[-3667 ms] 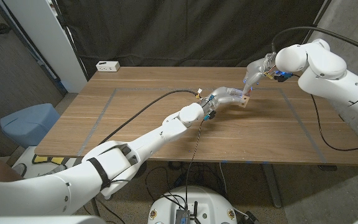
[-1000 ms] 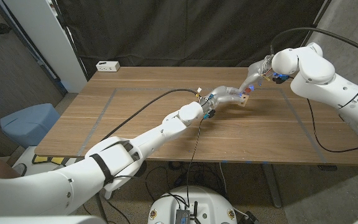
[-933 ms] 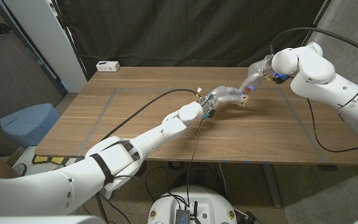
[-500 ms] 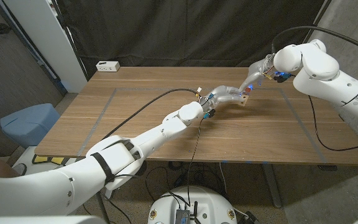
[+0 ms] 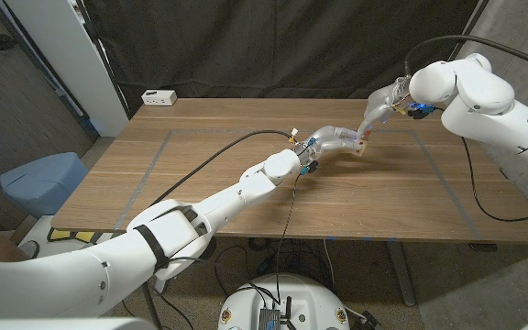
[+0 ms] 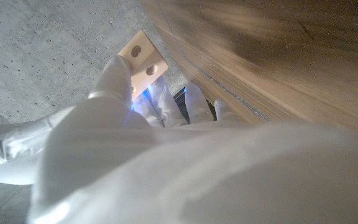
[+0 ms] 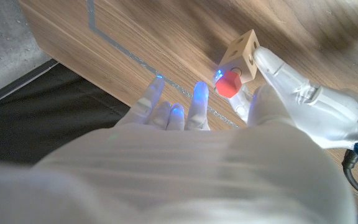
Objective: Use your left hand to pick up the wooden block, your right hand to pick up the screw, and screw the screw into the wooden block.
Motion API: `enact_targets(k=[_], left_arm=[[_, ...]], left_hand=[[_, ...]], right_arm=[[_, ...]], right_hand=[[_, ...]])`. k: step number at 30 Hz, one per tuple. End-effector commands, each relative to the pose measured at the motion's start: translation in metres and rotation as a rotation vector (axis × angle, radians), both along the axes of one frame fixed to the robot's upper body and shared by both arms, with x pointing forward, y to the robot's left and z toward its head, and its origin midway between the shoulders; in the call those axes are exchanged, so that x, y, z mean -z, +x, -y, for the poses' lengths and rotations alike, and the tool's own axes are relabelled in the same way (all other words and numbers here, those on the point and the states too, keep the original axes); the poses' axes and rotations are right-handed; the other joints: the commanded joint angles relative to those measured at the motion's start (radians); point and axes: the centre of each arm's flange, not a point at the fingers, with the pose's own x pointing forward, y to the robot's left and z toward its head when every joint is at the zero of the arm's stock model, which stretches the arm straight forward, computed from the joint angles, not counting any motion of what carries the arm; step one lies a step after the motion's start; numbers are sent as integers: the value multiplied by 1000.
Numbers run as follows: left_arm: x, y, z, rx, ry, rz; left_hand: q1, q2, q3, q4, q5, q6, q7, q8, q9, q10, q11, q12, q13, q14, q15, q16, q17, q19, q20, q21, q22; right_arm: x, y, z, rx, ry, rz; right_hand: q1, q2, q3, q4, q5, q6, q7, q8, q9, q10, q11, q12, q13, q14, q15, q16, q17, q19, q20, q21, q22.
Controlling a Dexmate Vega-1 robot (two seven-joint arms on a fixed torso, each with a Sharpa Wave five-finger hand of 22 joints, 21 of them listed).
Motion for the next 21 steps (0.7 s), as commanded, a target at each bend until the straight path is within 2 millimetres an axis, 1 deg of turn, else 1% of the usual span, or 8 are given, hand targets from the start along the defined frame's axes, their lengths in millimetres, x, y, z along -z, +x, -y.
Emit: enact_targets(k=[1,4,7,9,11,13,20,21], left_arm=[[1,0,0,-4,0,3],[1,0,0,-3,2,2],[1,0,0,-3,4,0],[1,0,0,-1,5,1],[1,0,0,-2,5,1],[1,0,0,-2,5,1],[2,0,0,-2,6,0],[2,0,0,-2,6,-1]], left_hand=[[-15,24,15,10,6,84,21,6,1,9,-2,7,92,11,-48,-2,3,-3,2,-2,2],[-16,24,14,11,6,85,19,6,1,11,-2,8,92,11,-49,-2,3,-3,3,-2,2],[-14,25,15,10,7,84,21,6,1,10,-2,8,93,10,-46,-2,3,-3,3,-2,2],[-13,24,15,9,7,85,21,6,1,10,-2,8,93,10,-47,-2,3,-4,4,-2,2],[-13,25,15,9,7,85,21,6,1,10,-2,8,93,10,-48,-2,3,-3,3,-2,2],[-14,24,15,10,7,86,21,6,1,10,-2,8,93,11,-47,-1,3,-3,3,-2,2],[-16,24,14,11,6,87,21,6,1,9,-2,8,93,11,-48,-1,4,-3,3,-2,2],[-15,24,14,10,6,87,22,7,1,9,-3,8,93,11,-48,-1,3,-3,3,-2,2]], right_arm=[[-4,-2,2,-3,-29,1],[-4,-2,3,0,-33,0],[-4,-2,3,5,-38,0],[-4,-2,4,5,-40,2],[-4,-3,4,9,-43,5],[-4,-3,5,9,-43,7],[-3,-2,5,5,-66,16],[-3,-2,5,3,-70,19]], right_hand=[[36,-1,10,-10,8,-7,-28,-10,5,-8,-32,0,6,-13,-6,4,2,-2,10,5,3],[66,-8,18,-14,9,-8,-55,-13,6,-22,-61,0,5,-18,-14,5,2,-3,10,6,3],[82,-14,21,-15,10,-14,-72,-17,7,-31,-73,-1,6,-22,-19,5,2,-7,10,5,3],[91,-16,23,-16,11,-13,-79,-17,7,-33,-78,0,6,-27,-24,4,2,-9,11,5,3],[103,-21,26,-16,12,-12,-85,-17,8,-38,-97,0,6,-28,-26,5,2,-9,12,5,3],[111,-22,29,-16,13,-11,-90,-17,8,-40,-107,0,6,-28,-29,6,2,-9,12,5,3],[138,-25,37,-17,17,-5,-113,-16,10,-44,-122,1,6,-31,-35,7,3,-10,9,6,3],[149,-27,40,-18,19,-5,-119,-15,10,-48,-135,1,6,-31,-36,8,3,-10,9,6,4]])
